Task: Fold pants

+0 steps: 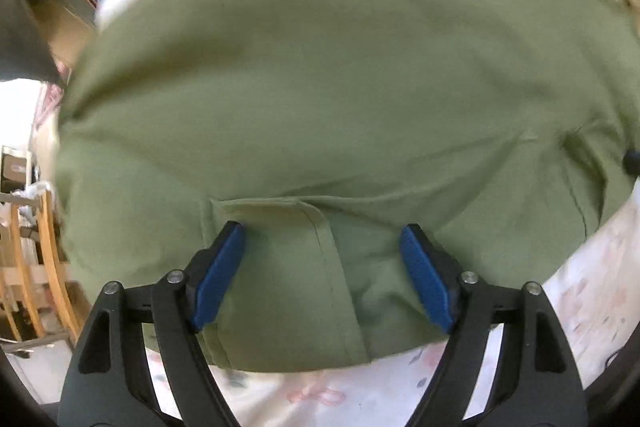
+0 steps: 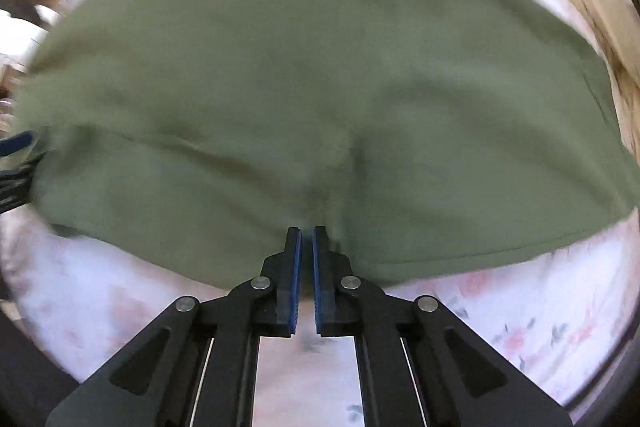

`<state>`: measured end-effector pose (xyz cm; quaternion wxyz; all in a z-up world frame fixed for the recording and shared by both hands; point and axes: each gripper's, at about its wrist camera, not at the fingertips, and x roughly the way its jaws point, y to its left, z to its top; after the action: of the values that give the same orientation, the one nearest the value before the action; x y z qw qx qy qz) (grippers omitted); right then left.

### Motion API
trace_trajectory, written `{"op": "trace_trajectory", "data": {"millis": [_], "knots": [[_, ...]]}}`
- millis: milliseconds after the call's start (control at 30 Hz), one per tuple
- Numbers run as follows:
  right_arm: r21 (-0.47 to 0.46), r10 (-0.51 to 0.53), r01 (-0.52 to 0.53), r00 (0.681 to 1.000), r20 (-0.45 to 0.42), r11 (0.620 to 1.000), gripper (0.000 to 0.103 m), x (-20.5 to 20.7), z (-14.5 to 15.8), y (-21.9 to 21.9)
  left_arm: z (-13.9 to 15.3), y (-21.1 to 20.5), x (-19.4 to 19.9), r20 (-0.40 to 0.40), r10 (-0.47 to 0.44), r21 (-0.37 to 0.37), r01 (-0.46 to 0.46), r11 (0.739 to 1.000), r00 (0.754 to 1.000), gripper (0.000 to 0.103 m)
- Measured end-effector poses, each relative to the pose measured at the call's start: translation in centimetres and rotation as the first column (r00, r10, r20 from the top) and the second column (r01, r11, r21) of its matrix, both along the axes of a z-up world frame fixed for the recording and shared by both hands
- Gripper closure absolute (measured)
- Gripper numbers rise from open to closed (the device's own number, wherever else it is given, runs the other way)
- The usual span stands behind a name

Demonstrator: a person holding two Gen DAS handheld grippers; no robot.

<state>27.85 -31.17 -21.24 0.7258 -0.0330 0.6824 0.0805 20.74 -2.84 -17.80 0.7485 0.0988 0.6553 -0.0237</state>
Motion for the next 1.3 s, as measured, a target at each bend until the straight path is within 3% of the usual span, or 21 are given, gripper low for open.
{"op": "trace_trajectory", "data": {"millis": [67,100,167,267,400,467,533,600,633,667,733,800,933,1033,1100,1133,1200,1267,1300], "knots": [[0.022,-0.118,0.119,0.993,-0.027,0.993,0.103,1.1,0.4,-1.5,0.5,0.0,0.3,0.002,0.019,0.005,-0.019,1.0,1.0,0.025],[0.032,-0.136,0.136,0.99,0.024,0.99,0.102,1.9,2.0,-1.3,1.1,0.0,0.1,-0.001,0.036,-0.014,-0.036,0.999,0.999,0.025],[0.029,-0.106,0.103,0.988,0.115,0.994,0.094,3.6,4.2,-0.2,2.9,0.5,0.4,0.023,0.061,-0.076,-0.059,0.995,0.998,0.025],[0.129,-0.057,0.028,0.973,0.225,0.991,0.094,7.9,6.1,2.8,5.3,1.6,1.8,0.117,0.088,-0.114,-0.075,0.991,0.989,0.025],[0.361,-0.099,0.012,0.97,0.222,0.932,0.094,12.1,4.5,7.0,6.1,5.5,6.3,0.18,0.205,-0.08,-0.193,0.978,0.962,0.026],[0.464,-0.126,0.005,0.965,0.23,0.886,0.094,13.7,3.6,10.0,5.6,8.7,9.2,0.184,0.311,-0.119,-0.293,0.949,0.932,0.027],[0.491,-0.137,0.0,0.961,0.242,0.871,0.094,15.4,2.0,12.7,4.6,10.9,10.5,0.186,0.358,-0.136,-0.337,0.932,0.915,0.03],[0.485,-0.152,0.019,0.96,0.236,0.874,0.094,16.8,-0.1,14.4,3.1,12.2,12.0,0.157,0.341,-0.152,-0.318,0.936,0.927,0.029],[0.474,-0.162,0.035,0.96,0.23,0.88,0.096,16.5,-0.5,14.8,1.7,11.9,13.1,0.134,0.331,-0.122,-0.316,0.941,0.934,0.026],[0.458,-0.179,0.06,0.959,0.221,0.887,0.103,16.2,-1.0,14.4,0.7,12.4,13.2,0.114,0.341,-0.104,-0.33,0.938,0.933,0.026],[0.395,-0.208,0.108,0.953,0.221,0.912,0.103,16.3,-2.3,11.7,0.2,12.1,13.1,0.112,0.333,-0.091,-0.324,0.942,0.936,0.025],[0.353,-0.263,0.166,0.933,0.247,0.921,0.103,16.6,-2.6,8.2,0.1,11.1,12.9,0.096,0.309,-0.031,-0.308,0.951,0.946,0.024],[0.294,-0.362,0.279,0.89,0.279,0.914,0.103,17.7,-2.2,0.2,0.1,11.1,12.8,0.094,0.314,-0.044,-0.311,0.949,0.945,0.023],[0.202,-0.361,0.307,0.864,0.351,0.93,0.103,18.6,-1.1,-4.3,1.0,11.1,13.0,0.109,0.325,-0.044,-0.322,0.946,0.939,0.023],[0.109,-0.353,0.339,0.847,0.397,0.935,0.103,19.0,-0.3,-6.4,2.7,11.1,13.1,0.158,0.358,-0.103,-0.345,0.933,0.92,0.023],[0.097,-0.387,0.381,0.829,0.403,0.919,0.1,19.0,0.3,-8.0,4.0,10.6,13.3,0.217,0.345,-0.149,-0.318,0.936,0.913,0.023],[0.216,-0.462,0.409,0.804,0.375,0.887,0.095,18.3,1.6,-9.7,5.1,9.2,14.1,0.287,0.285,-0.148,-0.251,0.957,0.915,0.023],[0.267,-0.432,0.354,0.834,0.344,0.896,0.095,17.2,2.5,-9.2,4.0,7.7,15.7,0.256,0.264,-0.146,-0.233,0.961,0.93,0.023],[0.268,-0.368,0.288,0.87,0.328,0.919,0.095,16.7,2.8,-7.5,3.2,8.0,16.7,0.241,0.266,-0.144,-0.237,0.961,0.933,0.023]]}}
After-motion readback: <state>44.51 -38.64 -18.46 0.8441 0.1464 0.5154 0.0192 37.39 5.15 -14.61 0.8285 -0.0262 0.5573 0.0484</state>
